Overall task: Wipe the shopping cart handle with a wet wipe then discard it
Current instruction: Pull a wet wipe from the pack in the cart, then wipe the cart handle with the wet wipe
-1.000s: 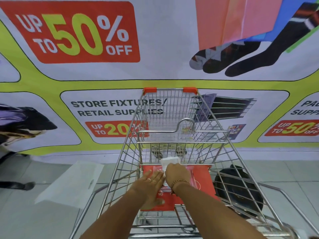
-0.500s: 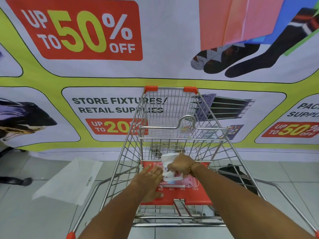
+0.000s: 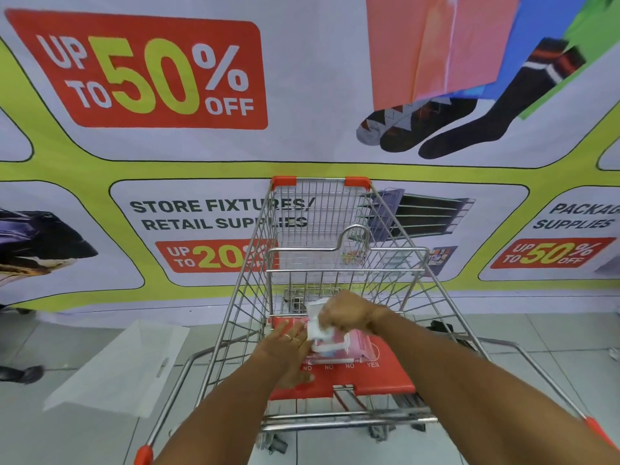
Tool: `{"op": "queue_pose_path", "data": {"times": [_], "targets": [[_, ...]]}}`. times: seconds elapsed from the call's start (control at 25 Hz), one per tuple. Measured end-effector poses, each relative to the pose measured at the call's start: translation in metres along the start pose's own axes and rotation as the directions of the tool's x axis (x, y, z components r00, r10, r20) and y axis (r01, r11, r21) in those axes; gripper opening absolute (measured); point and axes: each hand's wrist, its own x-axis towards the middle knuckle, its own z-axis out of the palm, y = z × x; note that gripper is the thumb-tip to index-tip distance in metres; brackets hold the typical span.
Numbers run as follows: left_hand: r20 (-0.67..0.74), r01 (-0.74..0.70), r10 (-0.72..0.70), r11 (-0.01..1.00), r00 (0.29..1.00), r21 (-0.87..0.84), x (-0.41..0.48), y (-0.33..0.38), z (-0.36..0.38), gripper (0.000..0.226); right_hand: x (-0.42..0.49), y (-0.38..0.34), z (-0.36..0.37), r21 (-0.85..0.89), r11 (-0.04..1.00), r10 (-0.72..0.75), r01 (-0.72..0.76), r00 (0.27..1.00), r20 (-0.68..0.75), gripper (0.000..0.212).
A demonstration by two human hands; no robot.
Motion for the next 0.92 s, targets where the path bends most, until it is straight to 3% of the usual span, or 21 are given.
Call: {"op": "queue_pose_path", "data": {"times": [0.08,0.16,0.28,0.36,0.44,0.56,0.68,0.84,0.92], "targets": [[-0.01,0.015,-0.016,1.0,1.0,-0.023,-0.002,-0.003,-0.005,0.075,-0.027,-0.013,-0.014,0.367,0.93,0.01,0.007,0.999,-0.046,0.04],[-0.07,0.026,-0.028,0.999,0.997,-0.03,-0.009,-0.007,-0.014,0.069,-0.05,-0.019,-0.018,0.592,0.806,0.005,0.016,0.999,-0.034,0.038],[-0.191,0.064,-0.061,0.998,0.98,0.007,-0.033,-0.012,-0.034,0.062,-0.081,-0.029,-0.005,0.712,0.701,0.005,0.031,0.999,-0.049,0.028],[-0.26,0.089,-0.086,0.996,0.962,0.002,-0.059,-0.011,-0.045,0.062,-0.098,-0.039,0.01,0.677,0.734,0.046,0.057,0.99,-0.133,0.022],[-0.313,0.13,-0.14,0.99,0.939,-0.054,-0.09,-0.007,-0.051,0.061,-0.115,-0.052,0.021,0.466,0.881,0.064,0.084,0.954,-0.293,0.024],[-0.348,0.174,-0.224,0.97,0.91,-0.17,-0.147,0.008,-0.049,0.059,-0.163,-0.074,0.046,0.038,0.987,-0.122,0.159,0.871,-0.476,0.025],[-0.44,0.161,-0.282,0.943,0.853,-0.292,-0.198,0.031,-0.042,0.057,-0.224,-0.084,0.086,-0.285,0.936,-0.337,0.206,0.76,-0.556,0.024],[-0.49,0.089,-0.258,0.935,0.833,-0.342,-0.231,0.068,-0.036,0.053,-0.263,-0.067,0.159,-0.603,0.796,-0.402,0.047,0.787,-0.468,0.029],[-0.529,0.08,-0.267,0.933,0.806,-0.35,-0.233,0.08,-0.032,0.052,-0.262,-0.052,0.186,-0.687,0.726,-0.463,-0.001,0.739,-0.49,0.034]]}}
